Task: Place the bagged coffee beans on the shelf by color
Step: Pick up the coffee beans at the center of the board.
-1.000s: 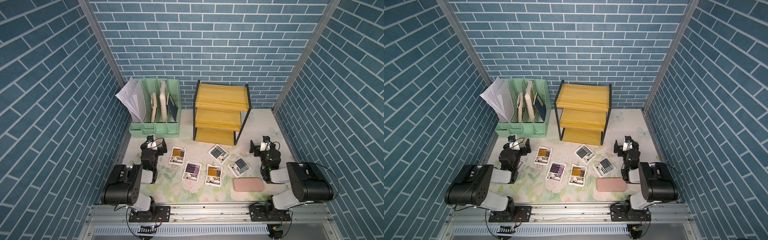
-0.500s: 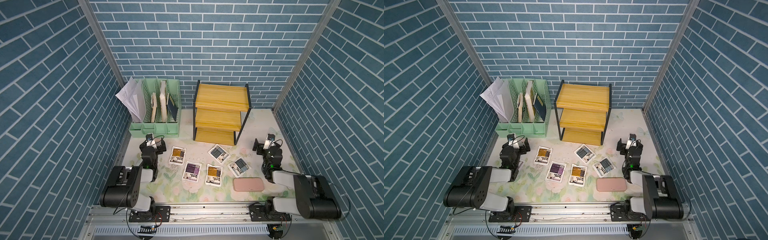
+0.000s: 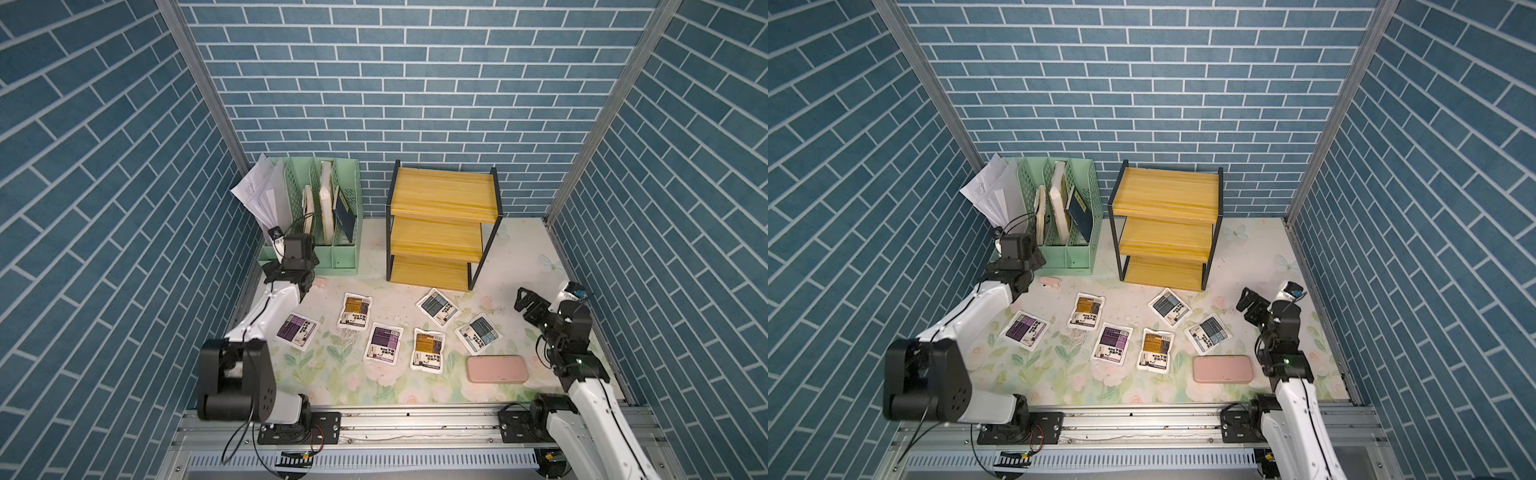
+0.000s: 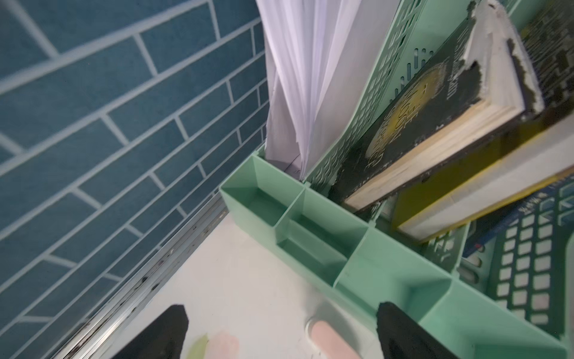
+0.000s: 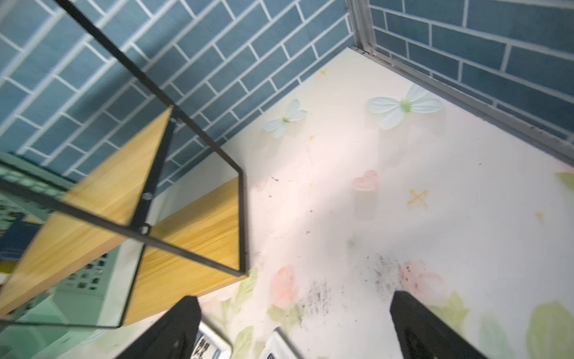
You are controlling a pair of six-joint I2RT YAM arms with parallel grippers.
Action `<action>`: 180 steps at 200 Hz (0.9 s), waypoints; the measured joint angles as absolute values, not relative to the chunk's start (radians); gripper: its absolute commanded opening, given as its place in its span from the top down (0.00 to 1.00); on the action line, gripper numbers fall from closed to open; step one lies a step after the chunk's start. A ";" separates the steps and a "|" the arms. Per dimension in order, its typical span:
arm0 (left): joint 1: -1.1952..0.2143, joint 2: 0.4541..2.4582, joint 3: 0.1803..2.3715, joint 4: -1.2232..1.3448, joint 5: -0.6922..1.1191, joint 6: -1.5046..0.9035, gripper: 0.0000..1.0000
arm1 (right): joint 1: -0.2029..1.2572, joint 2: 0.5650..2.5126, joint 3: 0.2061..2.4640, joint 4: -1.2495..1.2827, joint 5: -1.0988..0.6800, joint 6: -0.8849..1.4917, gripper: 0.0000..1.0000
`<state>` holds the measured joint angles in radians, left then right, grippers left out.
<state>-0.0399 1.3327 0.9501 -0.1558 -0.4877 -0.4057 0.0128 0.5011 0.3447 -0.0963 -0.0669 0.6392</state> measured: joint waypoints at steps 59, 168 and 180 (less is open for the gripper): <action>-0.034 1.151 1.012 -0.227 -0.262 -0.355 0.00 | 0.016 0.420 0.271 -0.157 -0.421 0.772 0.00; -0.302 0.831 0.572 -0.360 0.402 -0.548 0.28 | 0.472 0.688 0.302 -0.259 -0.370 0.894 0.44; -0.427 0.831 0.555 -0.334 0.405 -0.612 0.31 | 0.647 0.789 0.346 -0.253 -0.289 0.913 0.50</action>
